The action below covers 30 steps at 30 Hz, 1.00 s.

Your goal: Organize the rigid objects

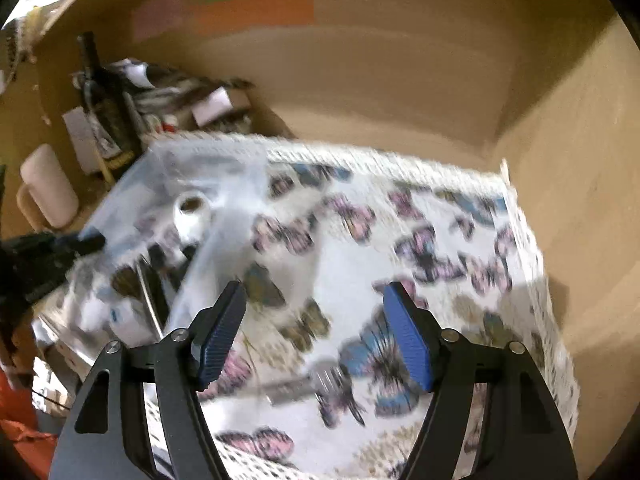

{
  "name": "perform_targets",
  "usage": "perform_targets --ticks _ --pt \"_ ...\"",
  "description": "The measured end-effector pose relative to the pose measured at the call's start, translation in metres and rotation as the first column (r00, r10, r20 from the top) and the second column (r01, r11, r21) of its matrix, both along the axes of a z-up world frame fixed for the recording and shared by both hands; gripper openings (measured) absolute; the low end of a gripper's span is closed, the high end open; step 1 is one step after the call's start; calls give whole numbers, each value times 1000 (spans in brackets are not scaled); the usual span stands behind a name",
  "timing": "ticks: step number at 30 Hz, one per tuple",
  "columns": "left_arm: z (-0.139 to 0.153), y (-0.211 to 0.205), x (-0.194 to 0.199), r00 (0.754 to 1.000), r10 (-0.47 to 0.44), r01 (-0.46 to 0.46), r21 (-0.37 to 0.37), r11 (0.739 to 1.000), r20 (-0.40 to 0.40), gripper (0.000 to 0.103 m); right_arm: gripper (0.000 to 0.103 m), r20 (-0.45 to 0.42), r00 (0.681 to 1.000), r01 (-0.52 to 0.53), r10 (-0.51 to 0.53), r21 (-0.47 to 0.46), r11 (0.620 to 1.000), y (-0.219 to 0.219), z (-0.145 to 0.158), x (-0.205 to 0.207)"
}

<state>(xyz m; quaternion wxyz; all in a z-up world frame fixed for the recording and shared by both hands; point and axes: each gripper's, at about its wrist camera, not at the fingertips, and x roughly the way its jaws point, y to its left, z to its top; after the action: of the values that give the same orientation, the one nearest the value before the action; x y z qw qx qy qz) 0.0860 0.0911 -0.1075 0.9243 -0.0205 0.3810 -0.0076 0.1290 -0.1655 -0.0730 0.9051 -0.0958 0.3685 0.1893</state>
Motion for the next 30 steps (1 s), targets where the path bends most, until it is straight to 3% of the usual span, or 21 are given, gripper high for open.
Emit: perform_targets --ticks 6,14,22,26,30 --pt "1 1 0 1000 0 0 -1 1000 0 14 76 -102 994 52 -47 39 998 -20 -33 -7" --pt "1 2 -1 1000 1 -1 2 1000 2 14 77 -205 978 39 -41 -12 999 -17 -71 -14" --pt "0 2 -1 1000 0 0 3 1000 3 14 78 -135 991 16 -26 -76 997 -7 -76 -16" --pt "0 2 -1 1000 0 0 4 1000 3 14 59 -120 993 10 -18 -65 998 -7 -73 -9" --pt "0 2 -1 1000 0 0 4 1000 3 14 59 -110 994 20 -27 -66 998 -5 -72 -6"
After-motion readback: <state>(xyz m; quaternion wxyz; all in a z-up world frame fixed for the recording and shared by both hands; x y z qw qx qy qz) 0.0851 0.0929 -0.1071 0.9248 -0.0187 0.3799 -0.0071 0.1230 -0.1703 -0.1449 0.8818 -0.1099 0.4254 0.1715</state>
